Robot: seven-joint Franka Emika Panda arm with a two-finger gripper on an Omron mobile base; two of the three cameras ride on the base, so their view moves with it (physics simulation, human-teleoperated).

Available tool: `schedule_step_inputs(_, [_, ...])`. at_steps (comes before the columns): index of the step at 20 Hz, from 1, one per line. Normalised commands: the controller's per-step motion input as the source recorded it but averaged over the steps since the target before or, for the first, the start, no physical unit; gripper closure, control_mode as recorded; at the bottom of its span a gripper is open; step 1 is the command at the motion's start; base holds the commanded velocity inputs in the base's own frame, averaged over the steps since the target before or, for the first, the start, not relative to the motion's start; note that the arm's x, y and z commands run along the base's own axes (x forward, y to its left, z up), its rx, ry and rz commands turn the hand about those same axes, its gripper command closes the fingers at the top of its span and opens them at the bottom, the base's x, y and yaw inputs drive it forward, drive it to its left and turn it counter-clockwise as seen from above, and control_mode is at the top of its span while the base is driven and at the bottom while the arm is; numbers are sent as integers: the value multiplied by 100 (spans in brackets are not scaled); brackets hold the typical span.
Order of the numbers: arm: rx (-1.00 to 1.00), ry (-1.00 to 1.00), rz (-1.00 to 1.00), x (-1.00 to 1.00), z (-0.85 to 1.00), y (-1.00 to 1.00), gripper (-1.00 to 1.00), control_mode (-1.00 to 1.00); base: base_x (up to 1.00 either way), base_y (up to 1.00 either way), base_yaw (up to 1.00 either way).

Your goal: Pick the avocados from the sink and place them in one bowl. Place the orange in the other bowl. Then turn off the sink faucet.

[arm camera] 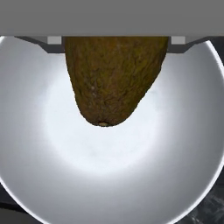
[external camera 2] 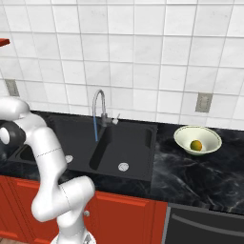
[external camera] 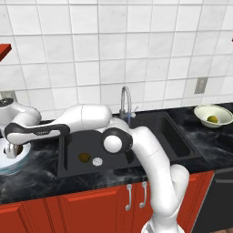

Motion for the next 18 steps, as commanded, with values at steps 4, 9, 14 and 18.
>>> schedule_step_inputs(4, [0,0,12,0,-13,5,100,-100,0,0,0])
schedule_step_inputs(9, [0,2,10,1,-14,13,100,-100,0,0,0])
schedule_step_inputs(14, [0,6,9,8,-19,20,100,-100,0,0,0])
schedule_step_inputs(18, [0,7,9,18,-14,27,-100,-100,0,0,0])
